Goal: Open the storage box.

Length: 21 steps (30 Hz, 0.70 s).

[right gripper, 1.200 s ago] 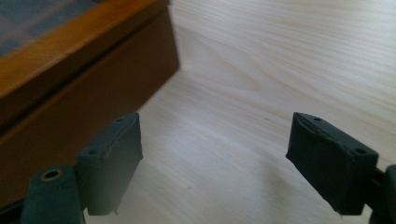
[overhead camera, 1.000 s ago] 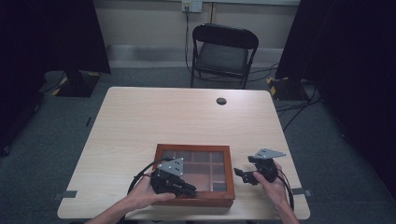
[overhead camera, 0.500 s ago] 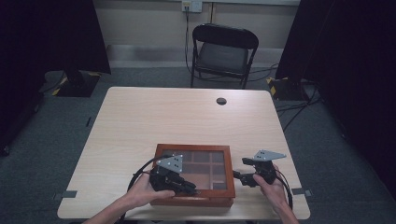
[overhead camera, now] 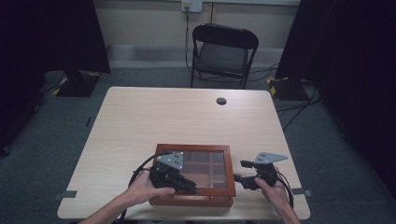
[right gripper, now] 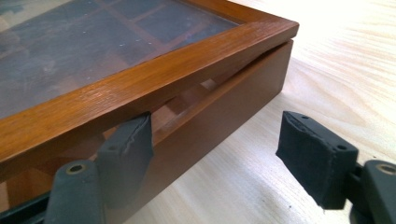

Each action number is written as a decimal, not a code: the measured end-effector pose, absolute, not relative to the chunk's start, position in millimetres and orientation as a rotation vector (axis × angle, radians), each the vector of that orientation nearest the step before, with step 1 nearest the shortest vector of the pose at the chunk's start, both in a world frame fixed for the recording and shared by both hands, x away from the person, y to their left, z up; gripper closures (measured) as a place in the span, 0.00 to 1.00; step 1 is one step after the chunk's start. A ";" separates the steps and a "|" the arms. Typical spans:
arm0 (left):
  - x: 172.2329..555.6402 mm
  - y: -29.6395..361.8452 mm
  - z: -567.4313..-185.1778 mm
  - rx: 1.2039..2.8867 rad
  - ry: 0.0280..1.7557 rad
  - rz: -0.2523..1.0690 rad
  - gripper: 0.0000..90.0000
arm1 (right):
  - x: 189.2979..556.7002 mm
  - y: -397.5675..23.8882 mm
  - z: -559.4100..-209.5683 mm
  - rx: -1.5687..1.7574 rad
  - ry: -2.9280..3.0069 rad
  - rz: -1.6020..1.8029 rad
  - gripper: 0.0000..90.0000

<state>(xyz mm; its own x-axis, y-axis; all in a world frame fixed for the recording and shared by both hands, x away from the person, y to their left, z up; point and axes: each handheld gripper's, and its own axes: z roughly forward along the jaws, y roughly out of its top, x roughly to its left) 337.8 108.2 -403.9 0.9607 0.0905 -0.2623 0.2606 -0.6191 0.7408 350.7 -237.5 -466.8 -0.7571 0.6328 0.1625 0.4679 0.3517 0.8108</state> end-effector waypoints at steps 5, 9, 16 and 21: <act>339.3 108.7 -407.2 2.217 0.255 -0.257 0.83 | 350.2 -238.3 -467.2 0.994 2.441 1.374 0.29; 338.0 108.5 -406.4 2.224 0.242 -0.248 0.71 | 350.5 -238.8 -467.7 0.999 2.440 1.388 0.29; 337.7 122.3 -398.2 2.202 0.262 -0.185 0.56 | 351.3 -240.6 -465.1 1.020 2.407 1.458 0.29; 330.6 142.9 -382.7 2.140 0.285 -0.106 0.48 | 351.3 -240.2 -464.2 1.019 2.401 1.460 0.29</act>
<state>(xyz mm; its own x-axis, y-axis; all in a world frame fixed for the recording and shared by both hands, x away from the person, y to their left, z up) 330.6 142.9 -382.7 0.9692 0.1626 -0.1852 0.2441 -0.5300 0.8121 351.3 -240.2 -464.2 -0.7573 0.6188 0.2090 0.4702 0.2945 0.8320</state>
